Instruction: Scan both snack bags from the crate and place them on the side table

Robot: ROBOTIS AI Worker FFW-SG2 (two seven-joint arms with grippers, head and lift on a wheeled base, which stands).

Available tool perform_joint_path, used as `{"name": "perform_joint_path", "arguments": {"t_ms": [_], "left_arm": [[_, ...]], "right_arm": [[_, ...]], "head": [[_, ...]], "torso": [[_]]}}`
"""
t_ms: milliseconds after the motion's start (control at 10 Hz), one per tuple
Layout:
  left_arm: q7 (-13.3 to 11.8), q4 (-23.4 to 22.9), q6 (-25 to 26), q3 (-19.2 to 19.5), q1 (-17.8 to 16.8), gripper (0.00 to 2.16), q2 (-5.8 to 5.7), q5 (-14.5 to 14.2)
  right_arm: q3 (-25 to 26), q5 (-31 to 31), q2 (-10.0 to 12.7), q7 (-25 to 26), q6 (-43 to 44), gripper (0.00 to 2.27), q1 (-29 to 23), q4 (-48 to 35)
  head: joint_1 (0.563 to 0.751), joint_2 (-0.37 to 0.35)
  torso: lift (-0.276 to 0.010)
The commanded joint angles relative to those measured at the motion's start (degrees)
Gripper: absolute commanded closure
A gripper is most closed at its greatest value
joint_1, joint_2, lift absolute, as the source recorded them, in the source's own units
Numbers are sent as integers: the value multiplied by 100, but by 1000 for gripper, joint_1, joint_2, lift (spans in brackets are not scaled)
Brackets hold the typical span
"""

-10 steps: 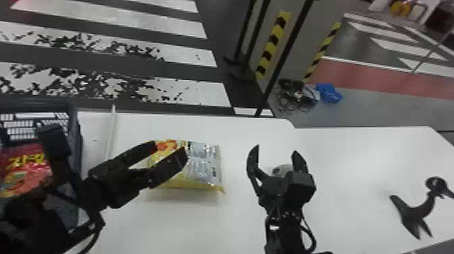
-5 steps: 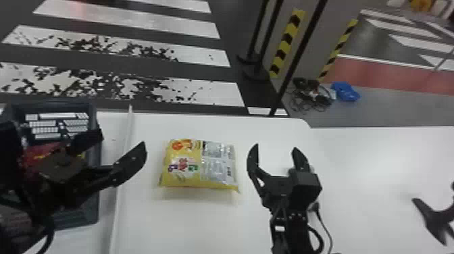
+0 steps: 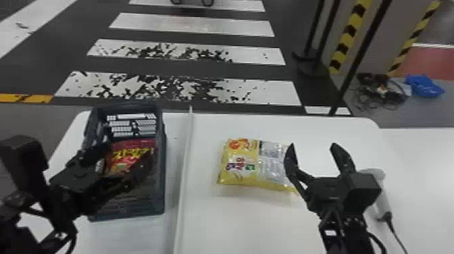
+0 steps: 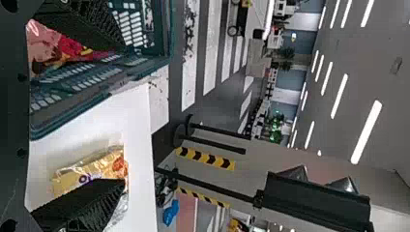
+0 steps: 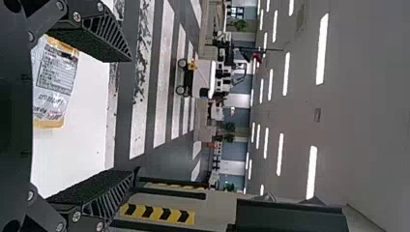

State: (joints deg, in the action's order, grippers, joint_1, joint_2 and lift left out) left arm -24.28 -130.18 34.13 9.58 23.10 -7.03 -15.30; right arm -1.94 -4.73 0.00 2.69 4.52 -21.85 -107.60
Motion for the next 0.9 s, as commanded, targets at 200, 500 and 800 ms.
{"name": "perform_joint_path", "arguments": {"t_ms": [200, 500, 800], "left_arm": [[-24, -16, 46, 316, 283, 22, 9, -61], [-15, 10, 63, 421, 354, 22, 9, -52], [-15, 19, 63, 421, 354, 26, 9, -52]], "right_arm": [[-149, 25, 5, -876, -79, 208, 58, 3], [-193, 411, 5, -1676, -413, 1544, 304, 99], [-202, 402, 5, -1895, -1274, 2260, 541, 73]], "head": [[695, 40], [695, 117], [695, 135]], "torso": [[-95], [-95], [-95]]}}
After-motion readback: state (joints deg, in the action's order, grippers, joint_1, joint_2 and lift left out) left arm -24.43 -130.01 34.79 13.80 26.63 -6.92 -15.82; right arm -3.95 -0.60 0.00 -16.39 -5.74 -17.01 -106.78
